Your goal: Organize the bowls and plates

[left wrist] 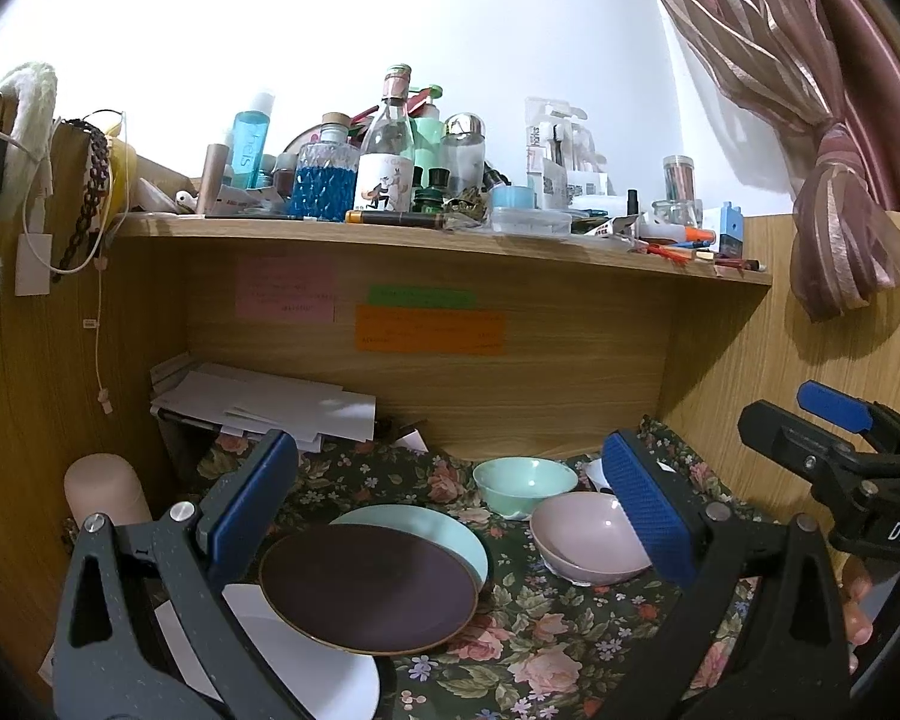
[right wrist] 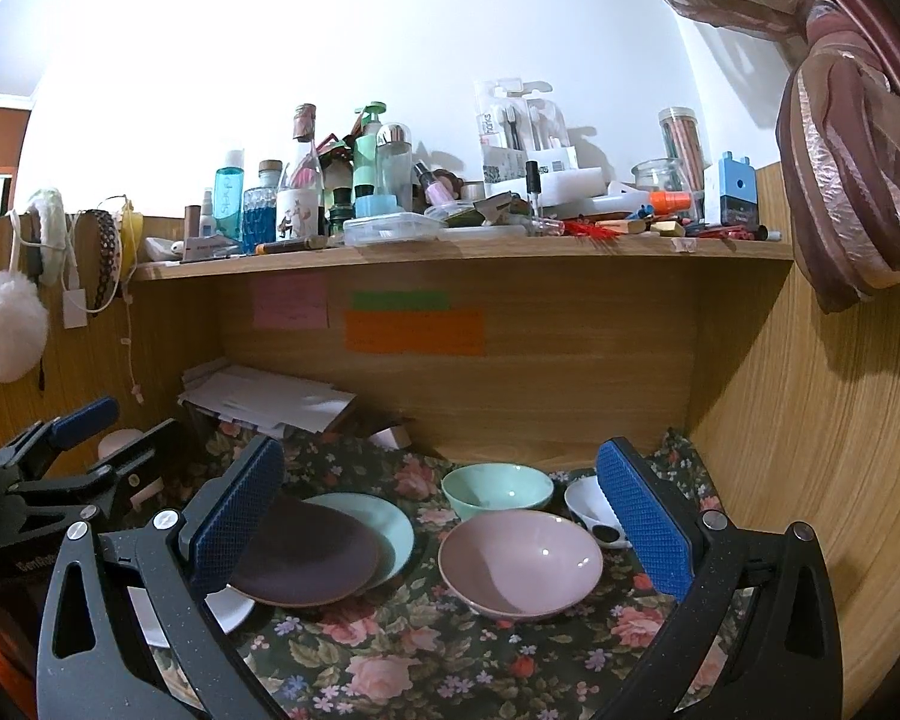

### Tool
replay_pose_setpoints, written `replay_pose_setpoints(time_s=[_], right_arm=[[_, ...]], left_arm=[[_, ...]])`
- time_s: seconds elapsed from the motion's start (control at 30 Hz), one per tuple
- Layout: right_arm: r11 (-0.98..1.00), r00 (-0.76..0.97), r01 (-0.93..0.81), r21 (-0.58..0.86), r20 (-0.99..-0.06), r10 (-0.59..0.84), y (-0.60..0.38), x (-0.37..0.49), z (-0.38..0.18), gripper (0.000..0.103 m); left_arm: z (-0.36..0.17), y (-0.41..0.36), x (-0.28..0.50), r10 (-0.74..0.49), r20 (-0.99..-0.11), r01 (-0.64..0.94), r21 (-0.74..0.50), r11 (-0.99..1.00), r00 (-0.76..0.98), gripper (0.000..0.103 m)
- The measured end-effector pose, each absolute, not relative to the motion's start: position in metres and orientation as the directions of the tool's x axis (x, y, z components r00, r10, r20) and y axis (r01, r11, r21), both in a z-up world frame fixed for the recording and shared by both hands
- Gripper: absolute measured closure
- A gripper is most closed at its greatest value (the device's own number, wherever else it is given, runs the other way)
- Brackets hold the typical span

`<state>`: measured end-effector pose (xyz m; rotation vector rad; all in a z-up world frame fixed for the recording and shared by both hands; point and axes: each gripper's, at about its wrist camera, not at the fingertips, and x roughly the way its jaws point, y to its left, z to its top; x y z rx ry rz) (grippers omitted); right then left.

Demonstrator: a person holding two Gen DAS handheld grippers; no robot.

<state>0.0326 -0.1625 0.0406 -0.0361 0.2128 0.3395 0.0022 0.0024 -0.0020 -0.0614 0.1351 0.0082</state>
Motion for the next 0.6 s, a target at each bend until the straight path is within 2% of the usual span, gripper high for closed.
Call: replay_pose_setpoints(time_s=[0.6], right_arm=[[0.942,0.921,-0.337,0.008,-0.206,0.331,-0.1628,0.0324,0.0394,0.000]], left_arm=[[-0.0010,0.0018,0.0017,0.004,-0.130,-0.012,-0.060,0.998,0.992,0.000]])
